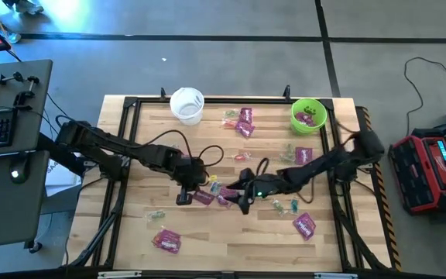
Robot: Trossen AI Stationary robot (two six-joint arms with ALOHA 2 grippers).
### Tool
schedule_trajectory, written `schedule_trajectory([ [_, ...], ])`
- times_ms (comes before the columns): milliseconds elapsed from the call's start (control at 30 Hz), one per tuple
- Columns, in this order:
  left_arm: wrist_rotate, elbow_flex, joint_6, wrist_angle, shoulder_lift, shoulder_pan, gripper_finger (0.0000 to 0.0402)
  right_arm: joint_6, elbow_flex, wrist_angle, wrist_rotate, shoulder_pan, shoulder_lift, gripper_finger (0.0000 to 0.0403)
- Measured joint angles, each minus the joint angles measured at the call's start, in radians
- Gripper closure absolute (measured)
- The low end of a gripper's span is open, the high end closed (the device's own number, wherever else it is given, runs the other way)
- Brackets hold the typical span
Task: Sort candy by brand, put in halloween buckets
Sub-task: Put the violet candy into the green bucket
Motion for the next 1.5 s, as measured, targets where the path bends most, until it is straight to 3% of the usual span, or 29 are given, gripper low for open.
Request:
schedule_trajectory([
  [233, -0.003, 0.0, 0.007, 0.021, 0.0, 0.0, 0.0401, -0.109, 0.19, -0.055, -0.017, -0.019, 0.181, 0.0166],
  [500, -0.005, 0.0, 0.027, 0.019, -0.003, 0.0, 0.0401, -0.11, 0.35, -0.274, -0.019, -0.04, 0.264, 0.0185],
  [700, -0.006, 0.001, 0.044, 0.025, -0.008, 0.0, 0.0401, -0.11, 0.363, -0.29, -0.023, -0.061, 0.267, 0.0255],
  [1000, -0.057, 0.001, 0.044, 0.026, -0.008, 0.0, 0.0401, -0.135, 0.363, -0.276, -0.151, -0.095, 0.267, 0.039],
  [1233, -0.089, 0.001, 0.031, 0.032, -0.014, 0.002, 0.0389, -0.123, 0.363, -0.268, -0.173, -0.108, 0.268, 0.0396],
  [1500, -0.095, 0.001, 0.027, 0.063, -0.116, 0.037, 0.033, -0.083, 0.362, -0.266, -0.172, -0.126, 0.258, 0.04],
])
